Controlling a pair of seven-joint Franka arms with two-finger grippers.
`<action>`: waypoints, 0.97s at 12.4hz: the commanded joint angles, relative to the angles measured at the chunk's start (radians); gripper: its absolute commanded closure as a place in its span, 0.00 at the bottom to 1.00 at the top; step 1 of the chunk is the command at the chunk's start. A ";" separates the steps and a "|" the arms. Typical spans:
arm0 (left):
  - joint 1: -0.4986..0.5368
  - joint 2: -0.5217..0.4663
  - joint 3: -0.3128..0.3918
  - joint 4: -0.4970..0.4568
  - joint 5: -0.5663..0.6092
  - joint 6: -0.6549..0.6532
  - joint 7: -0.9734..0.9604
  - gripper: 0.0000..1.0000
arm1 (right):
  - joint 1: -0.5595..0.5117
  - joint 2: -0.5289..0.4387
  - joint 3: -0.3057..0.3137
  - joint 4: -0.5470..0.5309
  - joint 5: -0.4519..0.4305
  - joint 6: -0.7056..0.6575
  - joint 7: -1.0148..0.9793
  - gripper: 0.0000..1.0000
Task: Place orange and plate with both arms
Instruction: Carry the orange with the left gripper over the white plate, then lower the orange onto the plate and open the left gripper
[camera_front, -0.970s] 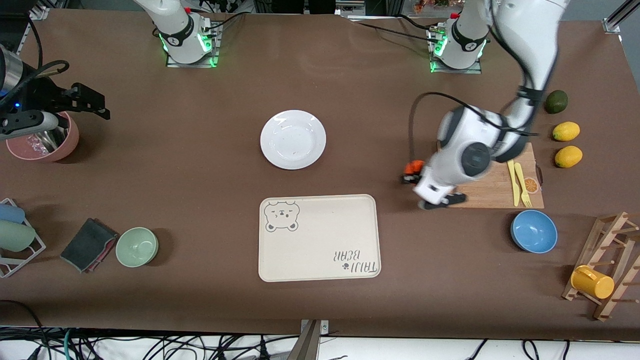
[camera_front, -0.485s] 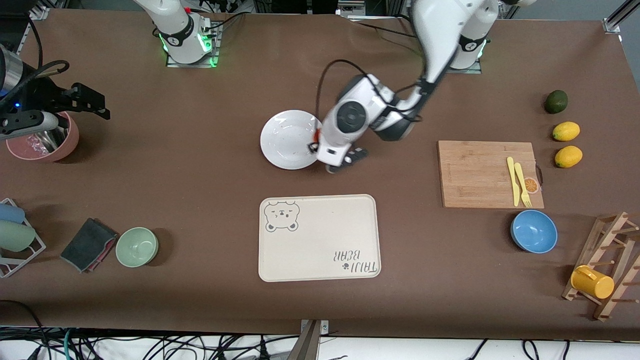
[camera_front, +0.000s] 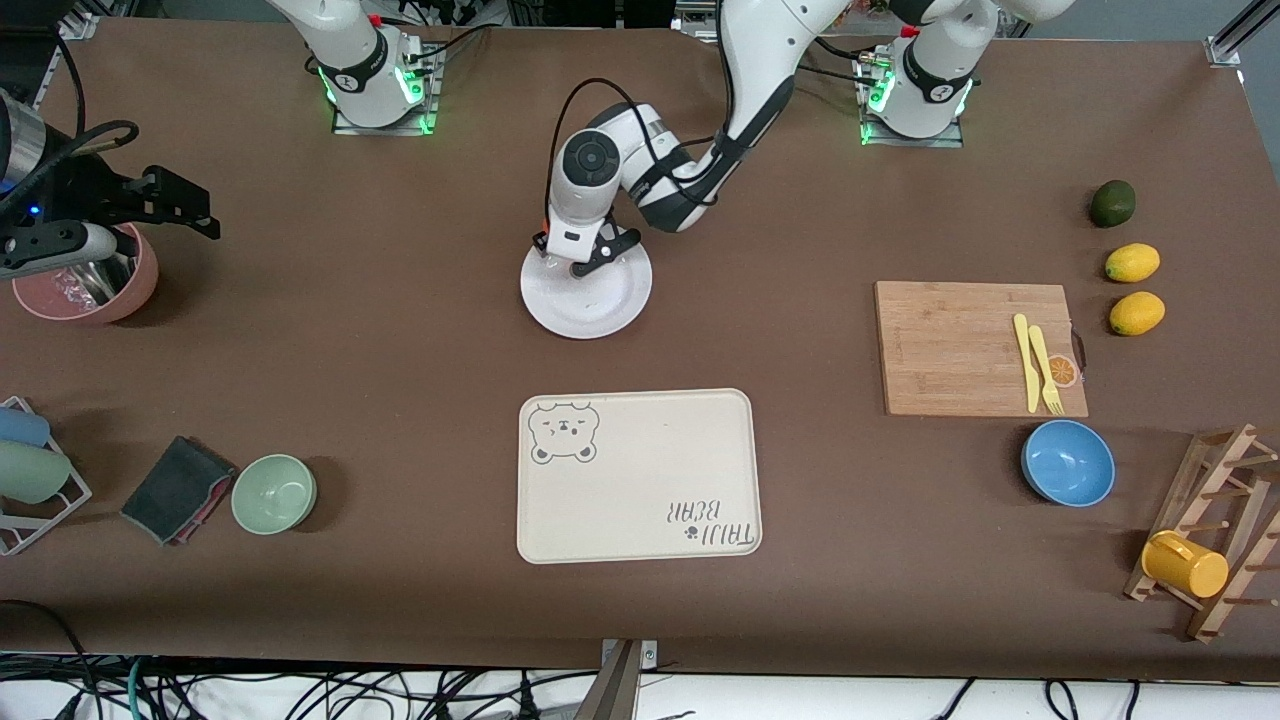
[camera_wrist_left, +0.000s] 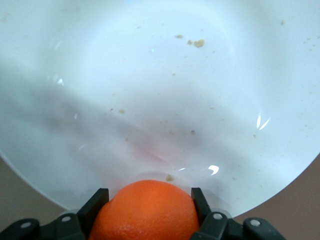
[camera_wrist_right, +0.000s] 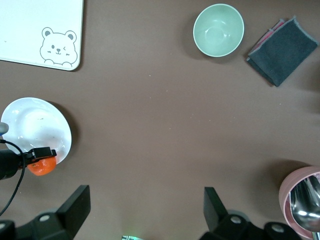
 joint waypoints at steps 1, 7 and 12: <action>-0.026 0.080 0.070 0.101 -0.010 -0.011 0.010 0.46 | -0.003 0.012 0.002 0.031 -0.007 -0.021 0.006 0.00; -0.004 0.057 0.123 0.121 0.013 -0.043 0.006 0.00 | -0.003 0.012 0.002 0.031 -0.007 -0.021 0.006 0.00; 0.124 -0.057 0.166 0.145 0.014 -0.359 0.065 0.00 | -0.003 0.012 0.002 0.031 -0.007 -0.023 0.006 0.00</action>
